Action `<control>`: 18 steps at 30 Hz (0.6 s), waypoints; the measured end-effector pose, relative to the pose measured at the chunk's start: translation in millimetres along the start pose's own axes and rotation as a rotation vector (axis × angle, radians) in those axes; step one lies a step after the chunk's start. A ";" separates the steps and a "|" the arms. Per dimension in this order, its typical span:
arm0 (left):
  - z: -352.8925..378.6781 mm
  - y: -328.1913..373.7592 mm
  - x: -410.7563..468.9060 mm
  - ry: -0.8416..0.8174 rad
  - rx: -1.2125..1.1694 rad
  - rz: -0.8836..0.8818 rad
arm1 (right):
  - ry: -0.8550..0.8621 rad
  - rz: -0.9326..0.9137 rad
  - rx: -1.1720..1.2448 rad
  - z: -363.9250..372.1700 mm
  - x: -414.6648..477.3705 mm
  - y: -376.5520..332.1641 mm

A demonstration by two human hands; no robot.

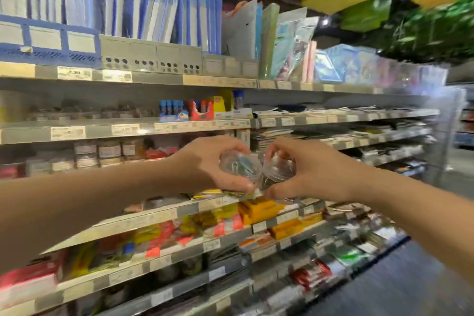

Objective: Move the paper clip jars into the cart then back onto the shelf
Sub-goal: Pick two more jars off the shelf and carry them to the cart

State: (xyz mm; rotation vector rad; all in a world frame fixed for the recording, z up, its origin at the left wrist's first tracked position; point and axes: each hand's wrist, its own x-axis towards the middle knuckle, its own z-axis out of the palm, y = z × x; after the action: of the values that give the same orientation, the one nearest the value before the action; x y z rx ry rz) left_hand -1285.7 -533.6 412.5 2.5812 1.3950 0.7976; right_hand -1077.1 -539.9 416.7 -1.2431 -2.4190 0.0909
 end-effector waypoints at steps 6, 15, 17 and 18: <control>95.0 116.3 35.6 -0.070 -0.082 0.149 | -0.027 0.176 -0.139 -49.1 -130.8 72.2; 231.1 245.6 96.4 -0.249 -0.241 0.379 | -0.033 0.535 -0.246 -85.1 -281.8 160.8; 261.8 260.2 110.4 -0.292 -0.242 0.433 | -0.031 0.613 -0.264 -78.5 -303.2 181.9; 276.5 265.2 116.8 -0.321 -0.243 0.454 | -0.025 0.645 -0.272 -72.8 -311.5 192.8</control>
State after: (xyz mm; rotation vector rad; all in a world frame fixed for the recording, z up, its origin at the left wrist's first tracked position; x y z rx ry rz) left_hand -899.4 -549.5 308.2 2.7002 0.5949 0.5196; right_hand -741.4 -680.1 332.2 -2.1143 -1.9994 -0.0405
